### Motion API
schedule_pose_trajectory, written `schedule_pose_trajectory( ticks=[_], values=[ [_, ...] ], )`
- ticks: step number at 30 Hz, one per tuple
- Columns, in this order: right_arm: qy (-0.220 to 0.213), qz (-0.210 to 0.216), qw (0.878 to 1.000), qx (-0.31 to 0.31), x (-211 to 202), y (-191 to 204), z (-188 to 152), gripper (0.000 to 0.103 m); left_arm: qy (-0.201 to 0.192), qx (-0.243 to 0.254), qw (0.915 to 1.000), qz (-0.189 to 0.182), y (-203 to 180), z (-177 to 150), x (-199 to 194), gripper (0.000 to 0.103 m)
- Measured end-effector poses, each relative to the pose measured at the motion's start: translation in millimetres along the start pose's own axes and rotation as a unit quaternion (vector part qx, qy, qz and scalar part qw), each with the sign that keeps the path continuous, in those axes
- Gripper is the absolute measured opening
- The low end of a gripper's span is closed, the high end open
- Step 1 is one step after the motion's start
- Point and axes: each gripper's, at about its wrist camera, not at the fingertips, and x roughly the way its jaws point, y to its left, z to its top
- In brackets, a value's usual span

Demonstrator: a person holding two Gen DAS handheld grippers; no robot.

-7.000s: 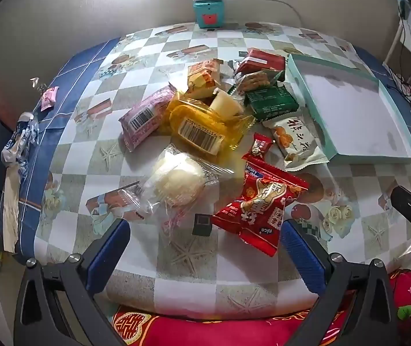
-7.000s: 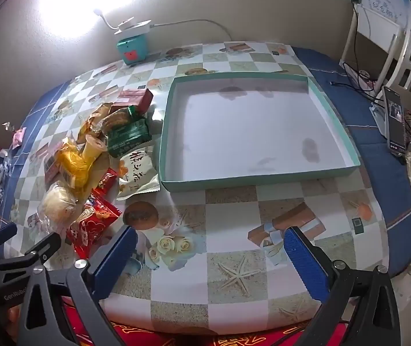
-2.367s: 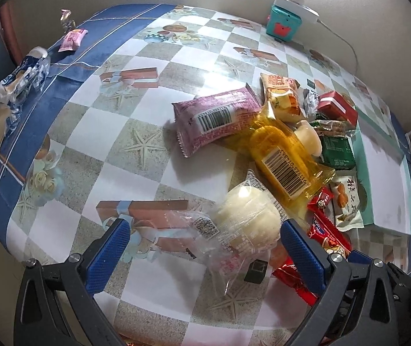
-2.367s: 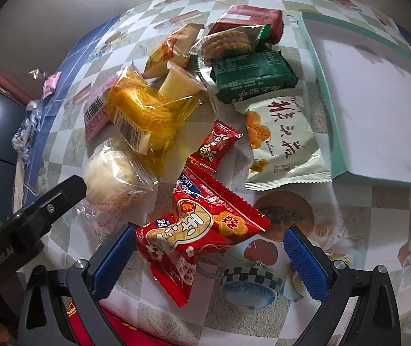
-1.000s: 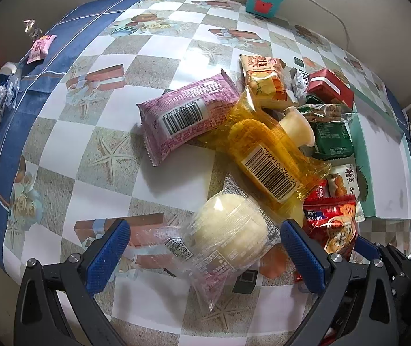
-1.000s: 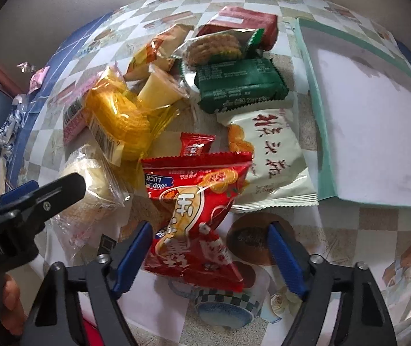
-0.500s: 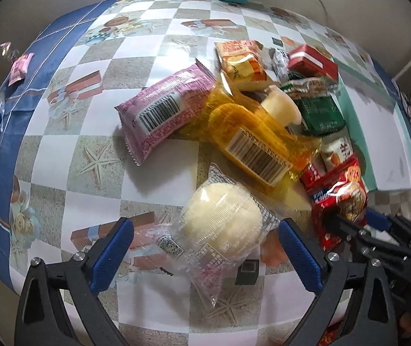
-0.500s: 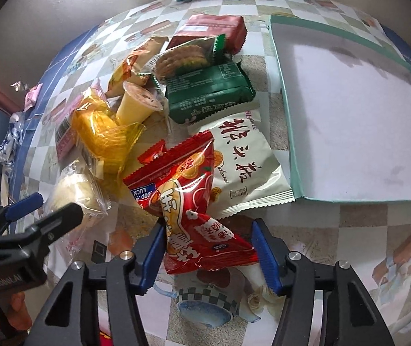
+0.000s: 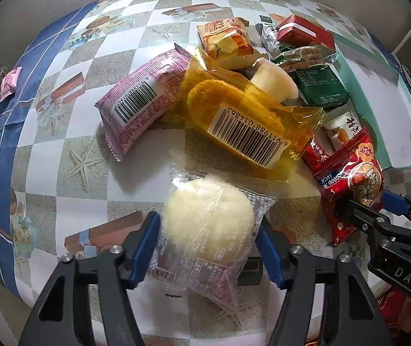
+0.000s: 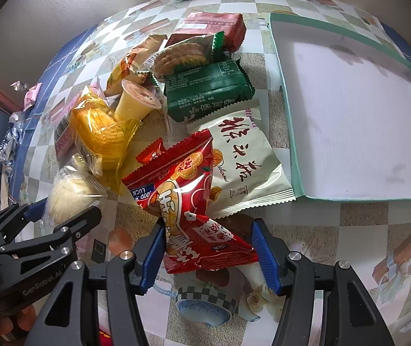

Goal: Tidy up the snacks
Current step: 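Close the right tool on the red candy pack while the left tool grasps the bun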

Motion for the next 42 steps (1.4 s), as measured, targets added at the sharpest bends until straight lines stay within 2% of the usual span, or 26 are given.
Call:
schedule_pose_trajectory(
  ticks=[9,24,34,38,42],
  values=[
    [-0.002,-0.004,1.0,-0.013,-0.3,4.3,-0.9,0.06,0.0,-0.025,0.9996,0.012,9.2,-8.5,-3.4,0.06],
    [-0.01,0.013,1.0,-0.011,-12.4,1.4,-3.5,0.058,0.013,-0.085,0.9962,0.013,42.0,-20.2,-17.0,0.059],
    [-0.022,0.042,0.999,-0.001,-30.0,-5.8,-7.8,0.058,0.0,-0.1,0.9949,0.017,53.6,-18.8,-40.7,0.059],
    [-0.033,0.059,0.998,-0.001,-41.0,-7.5,-9.2,0.058,-0.009,-0.104,0.9942,0.025,59.7,-13.9,-54.7,0.059],
    [-0.057,0.074,0.996,0.011,-56.5,-11.7,-6.1,0.058,-0.021,-0.104,0.9937,0.038,50.0,-2.7,-66.3,0.059]
  ],
)
